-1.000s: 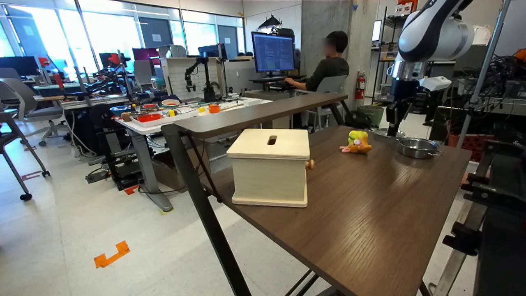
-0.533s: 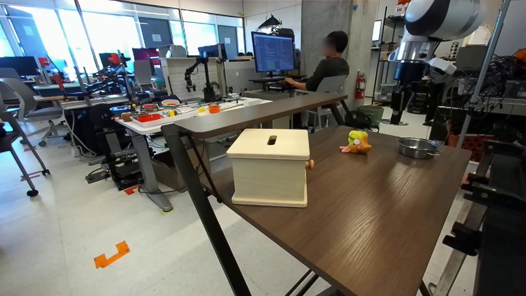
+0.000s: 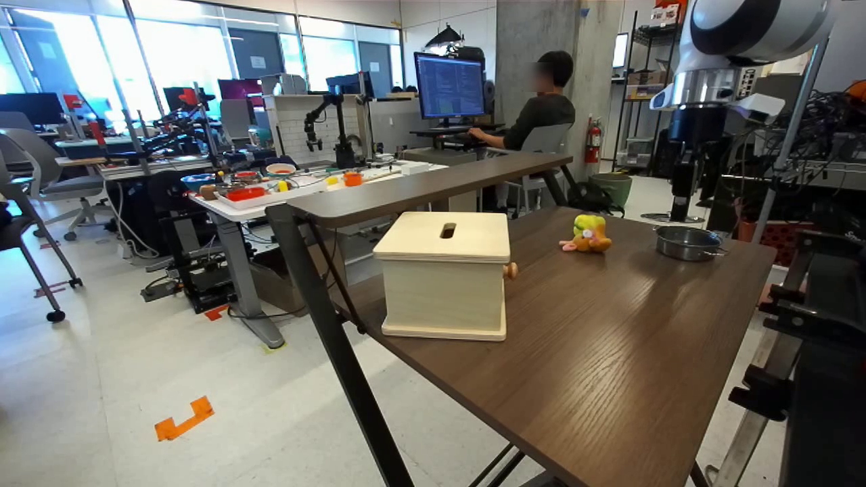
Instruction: Put the silver lid on the silver pot
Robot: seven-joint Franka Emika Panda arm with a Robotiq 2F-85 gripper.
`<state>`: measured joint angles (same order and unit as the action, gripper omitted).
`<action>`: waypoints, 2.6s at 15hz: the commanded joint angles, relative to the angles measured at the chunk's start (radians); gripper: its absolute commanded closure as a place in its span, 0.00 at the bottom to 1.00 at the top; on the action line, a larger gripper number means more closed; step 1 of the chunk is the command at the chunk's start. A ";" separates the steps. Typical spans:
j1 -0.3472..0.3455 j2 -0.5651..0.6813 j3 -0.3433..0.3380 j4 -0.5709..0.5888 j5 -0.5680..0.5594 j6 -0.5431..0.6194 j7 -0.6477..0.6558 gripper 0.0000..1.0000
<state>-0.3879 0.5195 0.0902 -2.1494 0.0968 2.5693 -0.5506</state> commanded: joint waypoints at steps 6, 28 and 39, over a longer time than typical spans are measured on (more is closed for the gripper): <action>0.067 -0.036 -0.055 -0.071 -0.061 -0.021 0.010 0.95; 0.142 0.008 -0.122 -0.049 -0.155 -0.015 0.094 0.95; 0.165 -0.002 -0.147 -0.066 -0.204 0.028 0.140 0.95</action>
<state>-0.2514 0.5227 -0.0293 -2.2082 -0.0620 2.5722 -0.4509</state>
